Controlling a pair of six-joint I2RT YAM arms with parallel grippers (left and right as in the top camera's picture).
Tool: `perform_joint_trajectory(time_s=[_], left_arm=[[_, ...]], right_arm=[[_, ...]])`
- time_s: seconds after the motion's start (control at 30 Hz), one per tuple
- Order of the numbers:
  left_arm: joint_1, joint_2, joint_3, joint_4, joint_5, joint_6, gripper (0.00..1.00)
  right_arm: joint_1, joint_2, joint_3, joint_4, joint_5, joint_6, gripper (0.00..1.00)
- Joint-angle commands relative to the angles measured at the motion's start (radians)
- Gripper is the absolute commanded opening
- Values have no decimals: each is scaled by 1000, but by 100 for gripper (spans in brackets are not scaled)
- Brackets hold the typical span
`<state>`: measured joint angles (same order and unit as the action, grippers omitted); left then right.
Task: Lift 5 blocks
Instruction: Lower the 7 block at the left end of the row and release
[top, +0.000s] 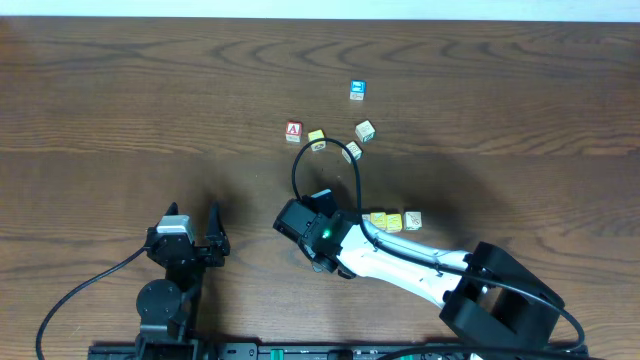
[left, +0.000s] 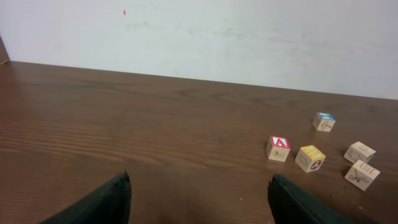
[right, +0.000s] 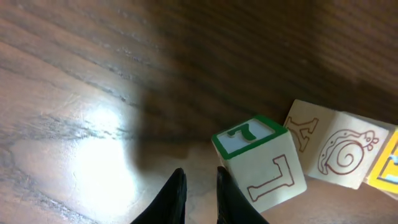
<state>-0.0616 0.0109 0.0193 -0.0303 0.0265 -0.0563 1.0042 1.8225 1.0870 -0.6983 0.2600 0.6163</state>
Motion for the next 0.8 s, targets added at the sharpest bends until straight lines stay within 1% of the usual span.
perform_joint_trajectory(time_s=[0.0, 0.23, 0.37, 0.4, 0.47, 0.63, 0.77], left_arm=[[4, -5, -15, -41, -20, -9, 71], [4, -5, -15, -41, -20, -9, 71], [4, -5, -15, -41, -20, -9, 71], [4, -5, -15, -41, -20, -9, 71], [4, -5, -15, -41, -20, -9, 71], [4, -5, -15, -41, -20, -9, 71], [4, -5, -15, -41, -20, -9, 71]], right_arm=[[-12, 7, -5, 9, 43, -4, 15], [-24, 7, -5, 13, 73, -4, 15], [-44, 9, -5, 44, 87, -8, 15], [-48, 9, -5, 56, 87, -20, 14], [-55, 9, -5, 85, 86, -54, 2], [-40, 0, 14, 110, 23, -163, 1], [-10, -38, 26, 76, -3, -179, 1]])
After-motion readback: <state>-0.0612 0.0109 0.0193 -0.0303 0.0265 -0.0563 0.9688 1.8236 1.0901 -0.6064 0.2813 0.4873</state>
